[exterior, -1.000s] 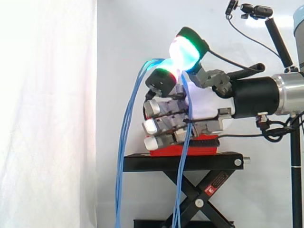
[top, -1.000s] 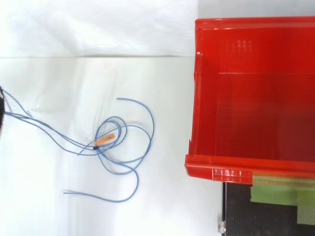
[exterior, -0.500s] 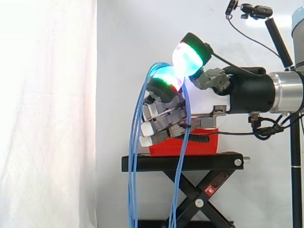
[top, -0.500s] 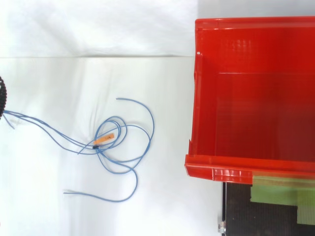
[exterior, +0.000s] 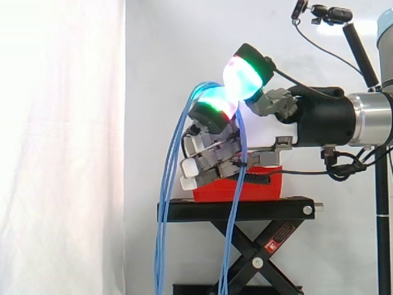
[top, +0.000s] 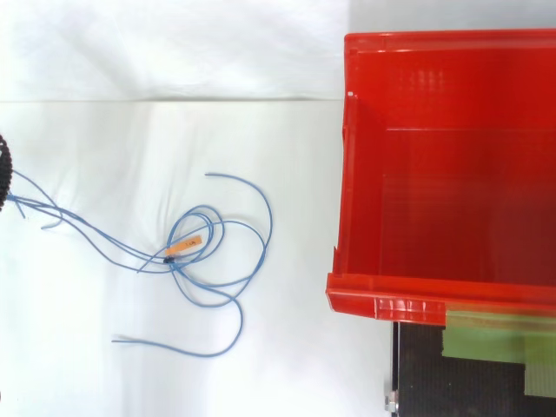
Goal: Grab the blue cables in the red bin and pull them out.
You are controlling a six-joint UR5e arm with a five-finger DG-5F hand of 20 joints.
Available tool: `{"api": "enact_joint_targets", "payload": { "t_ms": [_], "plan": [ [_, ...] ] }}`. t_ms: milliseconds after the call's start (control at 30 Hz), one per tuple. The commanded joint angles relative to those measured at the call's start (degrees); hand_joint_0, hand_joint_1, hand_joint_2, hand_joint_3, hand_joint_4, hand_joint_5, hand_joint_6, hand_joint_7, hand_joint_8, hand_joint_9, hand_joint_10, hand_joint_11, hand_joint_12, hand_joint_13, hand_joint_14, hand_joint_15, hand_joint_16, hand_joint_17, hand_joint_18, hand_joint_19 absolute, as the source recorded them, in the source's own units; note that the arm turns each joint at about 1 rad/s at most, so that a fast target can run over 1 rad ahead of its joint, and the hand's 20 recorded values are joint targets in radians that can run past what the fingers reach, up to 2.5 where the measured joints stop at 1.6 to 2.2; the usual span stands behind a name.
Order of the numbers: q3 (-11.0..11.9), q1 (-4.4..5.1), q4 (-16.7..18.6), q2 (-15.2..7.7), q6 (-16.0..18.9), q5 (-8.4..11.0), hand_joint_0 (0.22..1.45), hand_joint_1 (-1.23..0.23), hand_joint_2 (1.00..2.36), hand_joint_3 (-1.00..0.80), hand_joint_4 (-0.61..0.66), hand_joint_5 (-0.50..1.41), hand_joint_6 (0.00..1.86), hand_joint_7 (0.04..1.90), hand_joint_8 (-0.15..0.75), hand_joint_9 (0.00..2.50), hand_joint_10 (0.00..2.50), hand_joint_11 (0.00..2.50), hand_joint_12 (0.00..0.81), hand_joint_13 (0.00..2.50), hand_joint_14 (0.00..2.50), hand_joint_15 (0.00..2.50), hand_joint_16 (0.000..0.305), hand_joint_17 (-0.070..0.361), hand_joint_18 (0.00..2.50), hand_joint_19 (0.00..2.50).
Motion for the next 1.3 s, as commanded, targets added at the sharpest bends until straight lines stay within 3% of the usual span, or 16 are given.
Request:
{"api": "enact_joint_targets", "payload": {
  "t_ms": [0, 67, 100, 167, 200, 233, 300, 467, 867, 967, 1133, 1267],
  "plan": [
    [0.0, 0.04, 0.6, 0.0, -4.5, -0.84, 0.90, -0.85, 1.00, -1.00, 0.03, 0.64, 0.98, 0.51, 0.255, 0.86, 0.02, 0.77, 0.338, 0.73, 0.02, 0.46, 0.040, 0.090, 0.50, 0.45],
    [0.0, -0.04, 1.6, 0.0, -8.9, -2.16, 0.90, -0.85, 1.00, -1.00, 0.03, 0.64, 0.98, 0.51, 0.253, 0.86, 0.02, 0.78, 0.340, 0.73, 0.02, 0.46, 0.040, 0.091, 0.50, 0.45],
    [0.0, -0.04, 3.0, 0.0, -13.6, -3.56, 0.90, -0.86, 1.00, -1.00, 0.02, 0.64, 0.97, 0.51, 0.253, 0.86, 0.02, 0.78, 0.340, 0.73, 0.02, 0.46, 0.040, 0.090, 0.50, 0.45],
    [0.0, -0.04, 4.0, 0.0, -16.5, -4.71, 0.90, -0.86, 1.00, -1.00, 0.03, 0.64, 0.97, 0.51, 0.253, 0.86, 0.02, 0.78, 0.339, 0.73, 0.02, 0.46, 0.040, 0.091, 0.50, 0.45],
    [0.0, -0.13, 5.1, 0.0, -19.6, -5.85, 0.90, -0.86, 1.00, -1.00, 0.02, 0.63, 0.96, 0.51, 0.254, 0.86, 0.02, 0.77, 0.339, 0.73, 0.02, 0.46, 0.040, 0.091, 0.50, 0.45],
    [0.0, -0.13, 5.1, 0.0, -19.6, -5.85, 0.90, -0.86, 1.00, -1.00, 0.02, 0.63, 0.96, 0.51, 0.253, 0.85, 0.02, 0.78, 0.339, 0.73, 0.02, 0.46, 0.040, 0.091, 0.50, 0.45],
    [0.0, -0.13, 6.8, 0.0, -24.9, -7.96, 0.90, -0.86, 1.00, -1.00, 0.03, 0.63, 0.95, 0.51, 0.255, 0.85, 0.02, 0.77, 0.337, 0.72, 0.02, 0.46, 0.040, 0.091, 0.50, 0.45],
    [0.0, -0.39, 8.4, 0.0, -31.8, -11.82, 0.90, -0.86, 1.00, -1.00, 0.02, 0.63, 0.95, 0.51, 0.253, 0.85, 0.02, 0.77, 0.337, 0.72, 0.02, 0.45, 0.040, 0.091, 0.50, 0.45],
    [0.0, -1.10, 10.0, 0.0, -40.2, -15.69, 0.91, -0.87, 1.00, -1.00, 0.01, 0.61, 1.02, 0.51, 0.254, 0.84, 0.02, 0.78, 0.335, 0.71, 0.02, 0.46, 0.040, 0.091, 0.50, 0.45],
    [0.0, -1.45, 10.4, 0.0, -40.3, -16.83, 0.91, -0.87, 1.00, -1.00, 0.01, 0.60, 1.03, 0.50, 0.253, 0.84, 0.02, 0.78, 0.336, 0.71, 0.02, 0.46, 0.040, 0.091, 0.50, 0.45],
    [0.0, -1.71, 10.6, 0.0, -40.3, -17.19, 0.91, -0.88, 1.00, -1.00, 0.01, 0.60, 1.04, 0.49, 0.253, 0.84, 0.02, 0.77, 0.334, 0.71, 0.02, 0.46, 0.040, 0.091, 0.50, 0.45],
    [0.0, -1.98, 12.9, 0.0, -40.3, -17.80, 0.91, -0.88, 1.00, -1.00, 0.00, 0.60, 1.04, 0.49, 0.253, 0.84, 0.02, 0.77, 0.335, 0.71, 0.02, 0.46, 0.040, 0.091, 0.50, 0.45]
  ]
}}
